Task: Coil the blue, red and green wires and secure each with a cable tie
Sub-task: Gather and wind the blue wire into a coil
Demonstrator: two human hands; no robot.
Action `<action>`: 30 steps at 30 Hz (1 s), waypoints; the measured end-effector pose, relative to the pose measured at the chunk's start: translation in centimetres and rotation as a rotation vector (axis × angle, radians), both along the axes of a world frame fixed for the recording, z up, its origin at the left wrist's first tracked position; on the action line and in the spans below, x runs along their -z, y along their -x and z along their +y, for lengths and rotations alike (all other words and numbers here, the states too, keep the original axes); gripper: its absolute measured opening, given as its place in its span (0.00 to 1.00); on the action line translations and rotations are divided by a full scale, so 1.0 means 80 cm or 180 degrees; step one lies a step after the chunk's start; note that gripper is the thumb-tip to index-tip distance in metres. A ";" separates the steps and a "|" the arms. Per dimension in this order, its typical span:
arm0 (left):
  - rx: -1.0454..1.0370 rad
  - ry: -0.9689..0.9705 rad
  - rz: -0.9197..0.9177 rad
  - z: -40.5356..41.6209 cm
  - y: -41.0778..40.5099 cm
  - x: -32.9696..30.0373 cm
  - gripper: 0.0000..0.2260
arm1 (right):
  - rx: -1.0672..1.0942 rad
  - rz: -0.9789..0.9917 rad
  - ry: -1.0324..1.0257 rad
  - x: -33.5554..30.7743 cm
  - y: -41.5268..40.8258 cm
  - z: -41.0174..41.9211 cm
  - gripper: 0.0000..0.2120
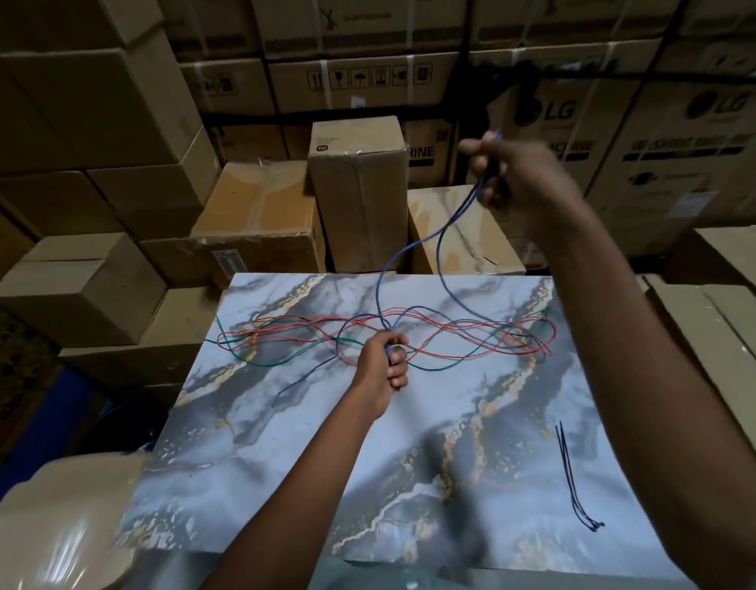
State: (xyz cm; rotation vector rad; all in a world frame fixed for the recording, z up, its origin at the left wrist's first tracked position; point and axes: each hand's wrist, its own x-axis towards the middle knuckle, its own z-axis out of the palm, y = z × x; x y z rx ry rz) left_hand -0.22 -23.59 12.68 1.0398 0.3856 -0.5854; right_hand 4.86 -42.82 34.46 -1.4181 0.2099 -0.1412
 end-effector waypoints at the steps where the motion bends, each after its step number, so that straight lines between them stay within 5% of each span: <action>1: 0.0039 0.0019 0.0048 0.000 0.003 0.004 0.10 | -0.0082 0.0161 -0.0368 0.019 -0.004 0.001 0.17; 10: 0.0153 -0.0718 0.0291 0.015 0.011 0.036 0.08 | -0.0505 0.1069 -0.2965 0.134 0.026 0.039 0.14; 18: 0.0495 -0.1488 -0.1096 0.001 -0.040 -0.059 0.05 | -0.1041 0.0844 -0.3377 0.131 0.035 0.036 0.16; 22: 0.1158 -0.1093 -0.1669 -0.001 -0.054 -0.098 0.11 | -0.1410 0.0543 -0.3545 0.127 0.029 0.010 0.08; 25: 0.1154 -0.0634 -0.1316 -0.002 -0.044 -0.070 0.12 | -0.1301 0.0416 -0.3444 0.141 0.024 -0.006 0.07; 30: 0.0961 -0.1039 0.0125 0.026 0.029 0.052 0.08 | -0.0612 0.0844 -0.3009 0.205 0.018 -0.020 0.06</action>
